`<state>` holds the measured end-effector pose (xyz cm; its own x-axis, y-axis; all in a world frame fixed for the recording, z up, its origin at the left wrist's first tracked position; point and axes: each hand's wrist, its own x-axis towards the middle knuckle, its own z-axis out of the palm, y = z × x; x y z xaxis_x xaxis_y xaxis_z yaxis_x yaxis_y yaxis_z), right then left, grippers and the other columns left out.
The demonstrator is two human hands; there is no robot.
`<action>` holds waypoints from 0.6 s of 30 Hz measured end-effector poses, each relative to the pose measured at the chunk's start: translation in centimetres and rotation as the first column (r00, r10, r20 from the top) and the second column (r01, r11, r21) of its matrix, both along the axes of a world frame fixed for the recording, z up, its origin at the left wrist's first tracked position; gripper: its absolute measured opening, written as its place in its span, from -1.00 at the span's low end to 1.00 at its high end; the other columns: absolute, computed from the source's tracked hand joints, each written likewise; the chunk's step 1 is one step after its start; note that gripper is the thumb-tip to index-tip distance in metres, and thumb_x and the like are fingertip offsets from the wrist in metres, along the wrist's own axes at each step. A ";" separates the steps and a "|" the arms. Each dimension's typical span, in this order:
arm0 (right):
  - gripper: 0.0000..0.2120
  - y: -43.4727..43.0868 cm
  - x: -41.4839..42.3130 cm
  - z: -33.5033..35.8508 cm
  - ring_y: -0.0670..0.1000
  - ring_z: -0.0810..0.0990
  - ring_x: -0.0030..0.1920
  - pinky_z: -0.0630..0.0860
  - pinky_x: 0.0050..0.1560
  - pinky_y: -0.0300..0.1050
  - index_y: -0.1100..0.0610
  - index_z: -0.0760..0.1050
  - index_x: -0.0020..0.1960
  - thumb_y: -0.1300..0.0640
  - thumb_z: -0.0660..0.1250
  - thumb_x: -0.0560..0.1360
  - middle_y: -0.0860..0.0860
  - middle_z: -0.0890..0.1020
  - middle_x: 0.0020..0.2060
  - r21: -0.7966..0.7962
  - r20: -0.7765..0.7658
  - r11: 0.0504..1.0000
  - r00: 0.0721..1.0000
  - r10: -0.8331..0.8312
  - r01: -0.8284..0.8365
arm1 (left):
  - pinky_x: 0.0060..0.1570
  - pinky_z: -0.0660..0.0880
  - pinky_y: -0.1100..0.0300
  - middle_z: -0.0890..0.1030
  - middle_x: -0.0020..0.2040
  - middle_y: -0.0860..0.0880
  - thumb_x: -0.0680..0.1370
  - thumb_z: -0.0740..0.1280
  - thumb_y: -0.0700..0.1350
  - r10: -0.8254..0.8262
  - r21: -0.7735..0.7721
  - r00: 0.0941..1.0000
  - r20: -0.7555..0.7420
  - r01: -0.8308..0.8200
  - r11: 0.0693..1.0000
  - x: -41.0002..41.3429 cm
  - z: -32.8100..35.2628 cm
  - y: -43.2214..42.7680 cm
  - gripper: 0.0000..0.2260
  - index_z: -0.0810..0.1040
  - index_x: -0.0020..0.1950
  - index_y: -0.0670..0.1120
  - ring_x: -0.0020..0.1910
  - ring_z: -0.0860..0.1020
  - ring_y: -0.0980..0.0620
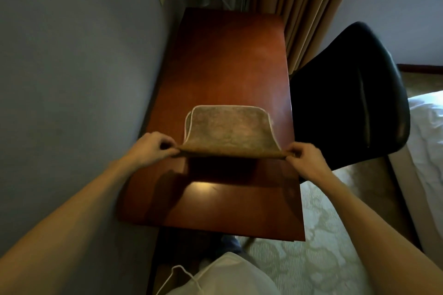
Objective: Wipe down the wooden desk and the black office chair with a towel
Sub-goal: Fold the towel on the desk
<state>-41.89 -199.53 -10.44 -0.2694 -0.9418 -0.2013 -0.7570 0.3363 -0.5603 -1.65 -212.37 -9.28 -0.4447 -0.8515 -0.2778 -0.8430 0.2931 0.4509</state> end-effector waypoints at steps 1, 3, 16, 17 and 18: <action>-0.87 0.8 -0.1 -1.1 -0.05 0.58 -0.23 0.40 -0.23 -0.27 0.09 0.64 -0.09 0.25 0.38 0.59 -0.03 0.61 -0.26 0.126 -0.002 0.989 0.997 0.075 -0.074 | -0.06 0.52 0.07 0.72 -0.14 0.01 0.56 0.50 -0.01 -0.052 0.096 0.995 0.083 0.044 0.994 0.2 -1.0 0.5 -0.89 0.75 -0.03 -0.03 -0.12 0.66 0.04; -0.82 2.1 -0.3 -3.0 -0.06 0.64 -0.19 0.46 -0.22 -0.31 0.05 0.66 -0.15 0.27 0.38 0.57 -0.05 0.65 -0.26 0.384 0.109 0.888 0.967 0.229 -0.254 | -0.12 0.47 0.15 0.71 -0.14 -0.03 0.56 0.51 0.02 -0.163 0.363 0.969 0.184 0.087 0.928 0.6 -2.5 1.7 -0.80 0.74 -0.02 -0.11 -0.17 0.61 0.07; -0.79 -0.5 -1.6 -9.5 -0.10 0.54 -0.21 0.58 -0.10 -0.08 0.10 0.61 0.23 0.23 0.34 0.62 -0.03 0.66 -0.03 0.077 0.032 0.989 0.991 -0.128 0.125 | 0.08 0.56 0.11 0.69 0.06 0.04 0.68 0.32 -0.08 0.406 0.071 0.908 -0.106 -0.400 0.914 -3.1 -5.1 2.1 -0.84 0.67 0.18 -0.02 0.07 0.63 0.04; -0.78 -0.7 -1.8 -9.7 -0.15 0.52 -0.24 0.57 -0.12 -0.10 0.11 0.60 0.23 0.24 0.34 0.61 -0.04 0.66 -0.04 0.042 0.025 0.987 0.987 -0.158 0.157 | 0.07 0.52 0.16 0.68 0.09 0.03 0.69 0.31 -0.10 0.444 0.033 0.882 -0.155 -0.445 0.895 -3.7 -5.2 2.0 -0.83 0.66 0.21 -0.04 0.07 0.61 0.07; -0.78 -0.8 -2.1 -10.0 -0.18 0.52 -0.26 0.56 -0.13 -0.11 0.11 0.61 0.24 0.24 0.35 0.61 -0.03 0.67 -0.03 0.034 0.023 0.985 0.985 -0.168 0.167 | 0.09 0.50 0.18 0.67 0.14 0.01 0.69 0.30 -0.12 0.467 -0.001 0.863 -0.193 -0.476 0.880 -4.0 -5.5 2.0 -0.81 0.64 0.25 -0.06 0.10 0.59 0.09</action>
<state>-43.99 -200.32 -20.41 -0.4172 -0.8766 -0.2398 -0.6736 0.4754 -0.5659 -5.68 -210.40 -14.74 -0.0256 -0.9823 -0.1856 -0.7908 -0.0937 0.6049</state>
